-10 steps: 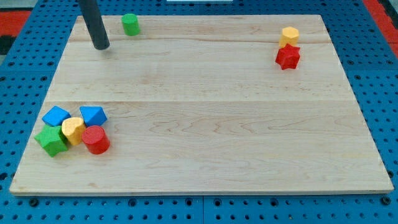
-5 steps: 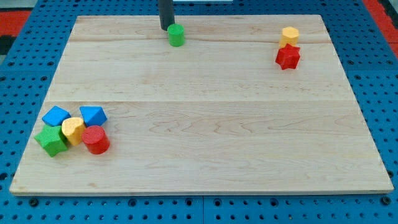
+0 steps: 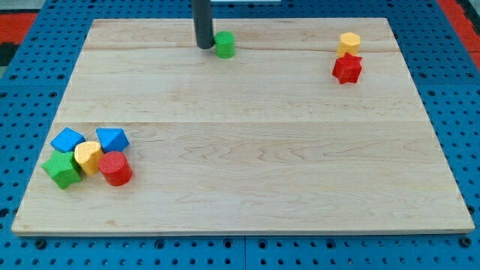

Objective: Slide the green circle to the top right

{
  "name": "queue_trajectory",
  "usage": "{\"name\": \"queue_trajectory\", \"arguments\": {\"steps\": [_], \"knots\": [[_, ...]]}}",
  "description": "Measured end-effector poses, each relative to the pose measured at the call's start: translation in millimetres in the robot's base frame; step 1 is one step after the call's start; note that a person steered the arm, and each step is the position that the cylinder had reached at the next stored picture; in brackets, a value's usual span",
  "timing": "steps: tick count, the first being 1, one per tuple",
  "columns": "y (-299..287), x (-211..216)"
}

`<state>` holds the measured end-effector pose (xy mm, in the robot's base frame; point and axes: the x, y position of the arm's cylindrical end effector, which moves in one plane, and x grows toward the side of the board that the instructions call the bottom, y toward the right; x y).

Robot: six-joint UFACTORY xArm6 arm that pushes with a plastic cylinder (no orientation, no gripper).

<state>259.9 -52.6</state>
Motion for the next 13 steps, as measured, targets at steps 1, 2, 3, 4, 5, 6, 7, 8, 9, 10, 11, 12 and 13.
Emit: {"name": "queue_trajectory", "arguments": {"steps": [1, 2, 3, 4, 5, 6, 7, 8, 9, 10, 11, 12, 13], "knots": [[16, 4], [11, 17], [31, 9], [56, -12], [90, -19], [118, -23], [139, -32], [165, -40], [171, -36], [132, -39], [134, -66], [162, -64], [199, -64]]}}
